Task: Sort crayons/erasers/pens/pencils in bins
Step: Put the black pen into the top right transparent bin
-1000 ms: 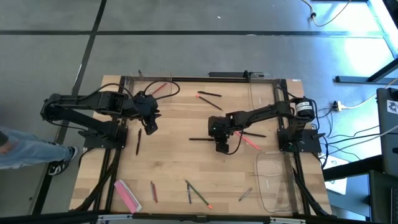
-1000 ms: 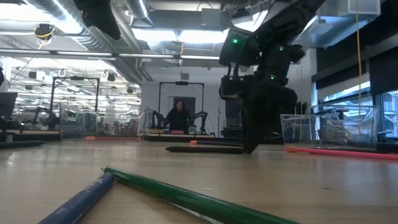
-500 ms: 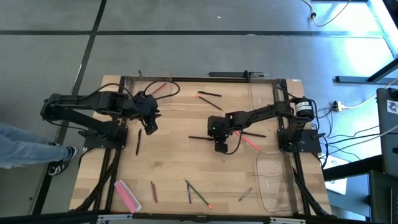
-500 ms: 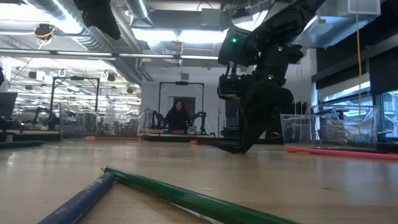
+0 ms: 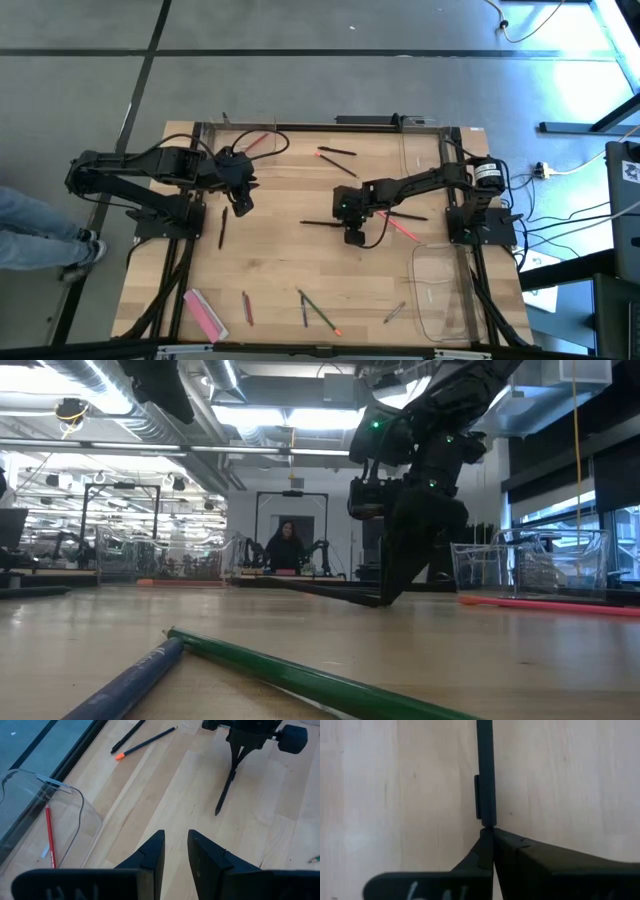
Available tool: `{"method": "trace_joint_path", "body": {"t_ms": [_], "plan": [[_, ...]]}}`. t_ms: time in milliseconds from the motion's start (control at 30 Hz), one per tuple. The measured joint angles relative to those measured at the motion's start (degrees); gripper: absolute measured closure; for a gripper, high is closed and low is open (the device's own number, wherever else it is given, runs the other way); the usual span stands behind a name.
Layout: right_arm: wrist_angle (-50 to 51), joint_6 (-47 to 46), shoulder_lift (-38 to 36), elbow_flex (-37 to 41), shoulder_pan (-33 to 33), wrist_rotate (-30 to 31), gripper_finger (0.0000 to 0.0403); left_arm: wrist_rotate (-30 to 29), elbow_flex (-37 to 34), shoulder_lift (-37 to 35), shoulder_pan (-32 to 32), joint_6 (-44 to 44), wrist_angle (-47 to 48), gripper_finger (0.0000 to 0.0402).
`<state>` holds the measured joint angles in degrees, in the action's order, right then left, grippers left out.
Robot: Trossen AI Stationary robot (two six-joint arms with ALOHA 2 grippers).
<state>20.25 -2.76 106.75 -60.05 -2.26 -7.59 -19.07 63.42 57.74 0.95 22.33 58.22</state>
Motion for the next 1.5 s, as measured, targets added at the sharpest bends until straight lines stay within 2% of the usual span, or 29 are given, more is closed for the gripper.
{"method": "trace_joint_path", "body": {"t_ms": [400, 833, 967, 1200, 1500], "plan": [[0.3, -3.2, 0.0, 0.0, -0.2, -0.2, 0.0401, 0.0, 0.0, 0.0, 0.0, 0.0, 0.0, 0.0326], [7.2, -2.5, 0.2, -4.8, -1.2, 0.0, 0.0401, 0.0, 0.0, 0.0, 0.0, -0.2, 0.0, 0.0326], [8.2, -1.5, 0.2, -5.8, -1.4, -1.8, 0.0396, 0.0, 0.0, 0.0, 0.0, -0.4, 0.0, 0.0326], [7.2, 0.3, 0.1, -8.3, -1.1, -3.5, 0.0348, 0.0, 0.0, 0.0, 0.0, -0.4, 0.0, 0.0326], [2.5, 3.7, 0.1, -5.4, -0.1, -0.6, 0.0269, 0.0, 0.0, 0.0, 0.0, -0.5, 0.1, 0.0326]]}}
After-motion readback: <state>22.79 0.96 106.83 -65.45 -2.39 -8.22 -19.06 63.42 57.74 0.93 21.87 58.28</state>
